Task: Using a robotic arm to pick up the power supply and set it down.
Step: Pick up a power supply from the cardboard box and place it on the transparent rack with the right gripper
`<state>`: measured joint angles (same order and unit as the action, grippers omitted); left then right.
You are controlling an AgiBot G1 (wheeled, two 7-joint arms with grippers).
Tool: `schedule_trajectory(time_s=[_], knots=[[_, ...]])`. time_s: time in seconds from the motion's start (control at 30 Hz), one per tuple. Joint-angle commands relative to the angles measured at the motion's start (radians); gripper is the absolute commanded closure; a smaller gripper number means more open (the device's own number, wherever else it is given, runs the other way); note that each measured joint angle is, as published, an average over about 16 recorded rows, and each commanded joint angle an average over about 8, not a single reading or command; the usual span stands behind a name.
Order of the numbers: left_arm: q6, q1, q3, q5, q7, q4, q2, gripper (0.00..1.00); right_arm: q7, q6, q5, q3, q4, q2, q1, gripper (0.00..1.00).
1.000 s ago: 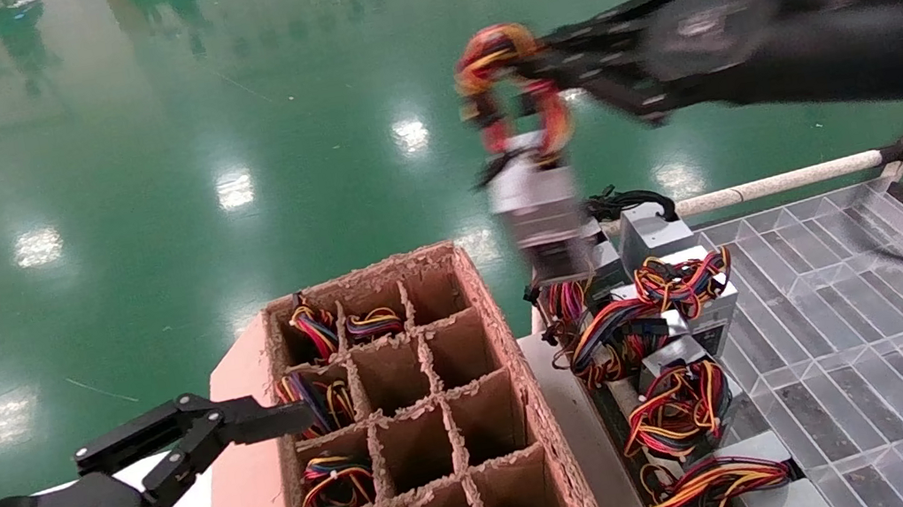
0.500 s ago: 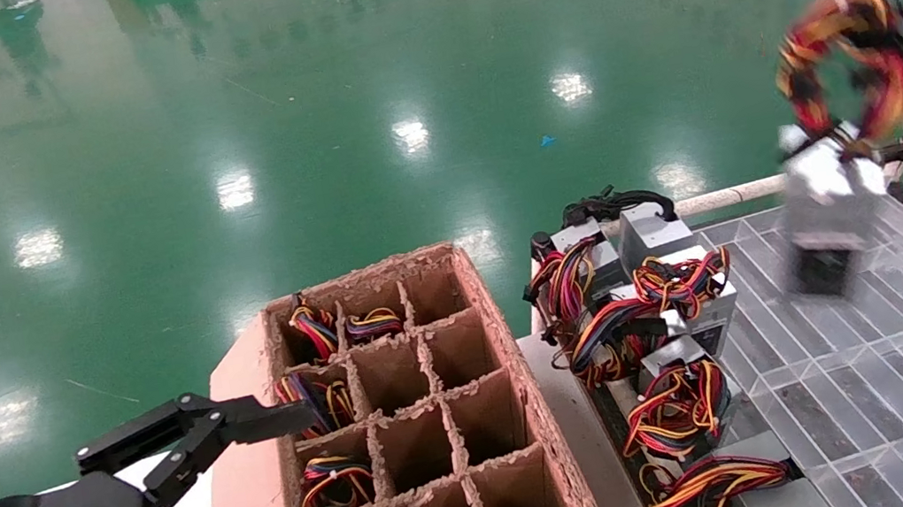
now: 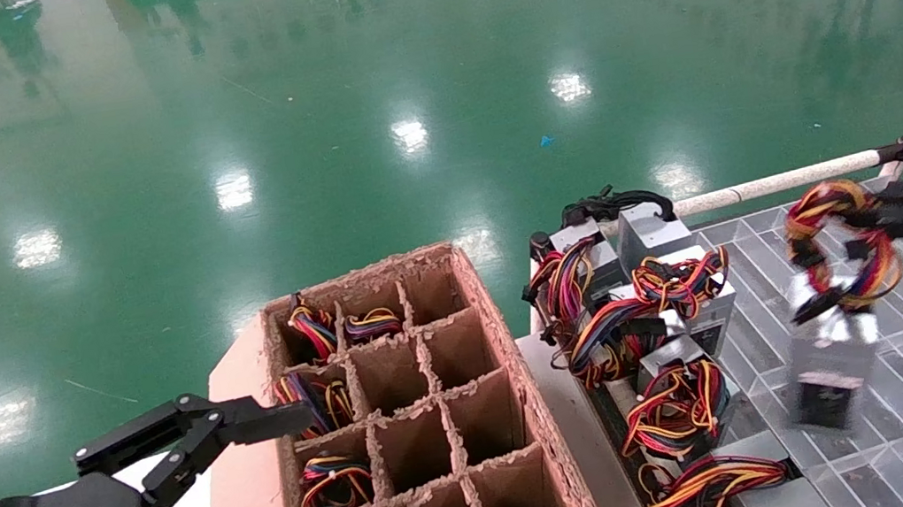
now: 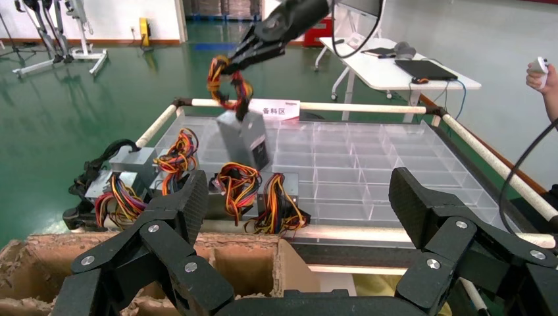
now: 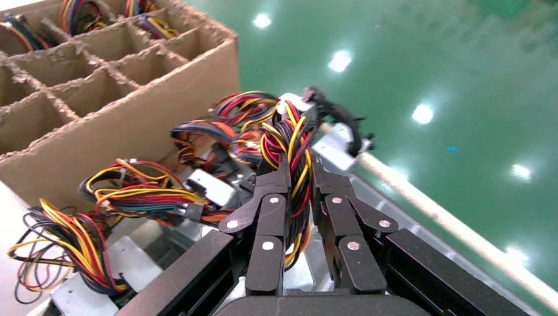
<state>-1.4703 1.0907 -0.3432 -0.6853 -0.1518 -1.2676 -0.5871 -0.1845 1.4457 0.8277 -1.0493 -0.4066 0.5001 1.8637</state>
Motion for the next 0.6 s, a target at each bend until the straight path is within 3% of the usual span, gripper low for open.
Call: schedule_trajectory(time_s=[0.03,0.3,0.6], knots=[[0.0,0.0,0.0,0.0,0.0,0.0,0.0,0.0,-0.012,-0.001,-0.004,-0.003,0.018,0.021,-0.02,1.0],[0.0,0.0,0.0,0.0,0.0,0.0,0.0,0.0,-0.044,0.013,0.009,-0.018,0.103,0.12,-0.036,1.0],[0.0,0.0,0.0,0.0,0.0,0.0,0.0,0.0,-0.083,0.042,0.0,-0.018,0.219,0.175,-0.067,1.0]])
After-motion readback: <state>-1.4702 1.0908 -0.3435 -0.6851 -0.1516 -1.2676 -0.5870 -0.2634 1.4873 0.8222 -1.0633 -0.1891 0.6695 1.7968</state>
